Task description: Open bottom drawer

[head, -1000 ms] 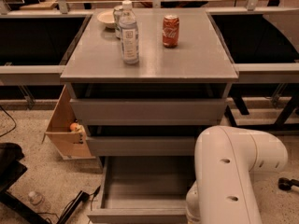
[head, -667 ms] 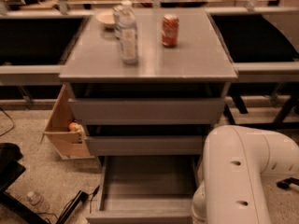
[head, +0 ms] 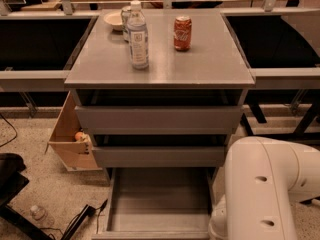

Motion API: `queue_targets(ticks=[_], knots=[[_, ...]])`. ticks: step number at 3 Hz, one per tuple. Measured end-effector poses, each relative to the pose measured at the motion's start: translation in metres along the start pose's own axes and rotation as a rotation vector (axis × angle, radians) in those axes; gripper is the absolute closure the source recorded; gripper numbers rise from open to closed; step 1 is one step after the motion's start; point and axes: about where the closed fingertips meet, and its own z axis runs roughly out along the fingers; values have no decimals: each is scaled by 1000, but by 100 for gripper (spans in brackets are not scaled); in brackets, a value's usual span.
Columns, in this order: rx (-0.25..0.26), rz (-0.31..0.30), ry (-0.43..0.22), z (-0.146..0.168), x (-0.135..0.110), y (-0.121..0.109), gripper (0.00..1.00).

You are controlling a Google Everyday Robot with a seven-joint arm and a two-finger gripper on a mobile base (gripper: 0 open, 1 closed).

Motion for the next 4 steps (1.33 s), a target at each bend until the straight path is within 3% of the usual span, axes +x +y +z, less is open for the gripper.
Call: queue_targets(ticks=[2, 3, 4], knots=[[-20, 37, -2, -1, 10, 9, 100], [-54, 57, -1, 3, 18, 24, 100], [-54, 57, -1, 2, 16, 20, 100]])
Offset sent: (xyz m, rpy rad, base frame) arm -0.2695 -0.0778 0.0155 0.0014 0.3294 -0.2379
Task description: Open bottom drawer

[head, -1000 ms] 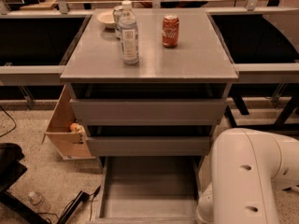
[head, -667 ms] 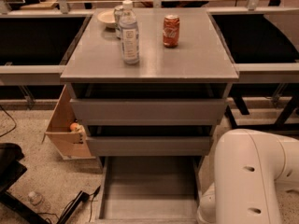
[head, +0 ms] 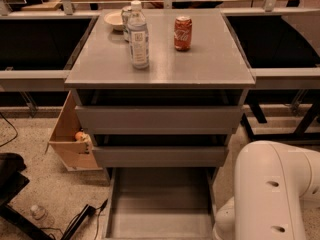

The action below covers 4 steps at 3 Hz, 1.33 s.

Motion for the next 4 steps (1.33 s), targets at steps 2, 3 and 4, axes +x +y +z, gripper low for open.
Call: queue_targets(ticks=[2, 3, 4], knots=[[-40, 7, 3, 5, 6, 12, 100], [-61, 11, 5, 7, 9, 19, 100], [-81, 12, 7, 9, 12, 25, 100]])
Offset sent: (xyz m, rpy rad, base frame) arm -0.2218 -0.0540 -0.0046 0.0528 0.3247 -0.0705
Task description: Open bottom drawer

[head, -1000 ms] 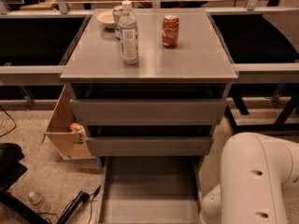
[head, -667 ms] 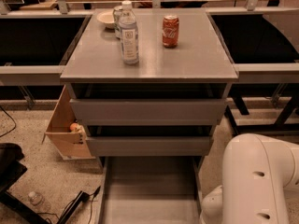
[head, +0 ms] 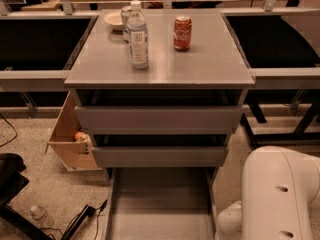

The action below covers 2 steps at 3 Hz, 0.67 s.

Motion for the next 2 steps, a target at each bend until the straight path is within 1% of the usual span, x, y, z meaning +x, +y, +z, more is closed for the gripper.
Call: queue_targets(ticks=[1, 2], knots=[[-43, 4, 6, 7, 10, 18, 100], [-47, 4, 7, 6, 10, 16, 100]])
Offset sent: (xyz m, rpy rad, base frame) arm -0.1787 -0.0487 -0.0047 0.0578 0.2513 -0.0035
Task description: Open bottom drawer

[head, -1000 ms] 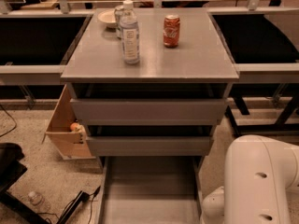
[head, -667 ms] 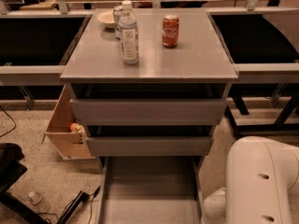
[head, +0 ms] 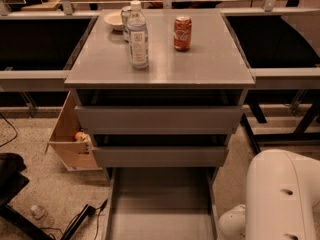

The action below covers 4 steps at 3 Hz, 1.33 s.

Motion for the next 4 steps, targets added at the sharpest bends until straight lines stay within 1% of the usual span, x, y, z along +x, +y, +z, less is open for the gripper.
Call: queue_targets(ticks=[1, 4], knots=[[0, 0, 0, 0, 0, 0, 81], [0, 0, 0, 0, 0, 0, 11]])
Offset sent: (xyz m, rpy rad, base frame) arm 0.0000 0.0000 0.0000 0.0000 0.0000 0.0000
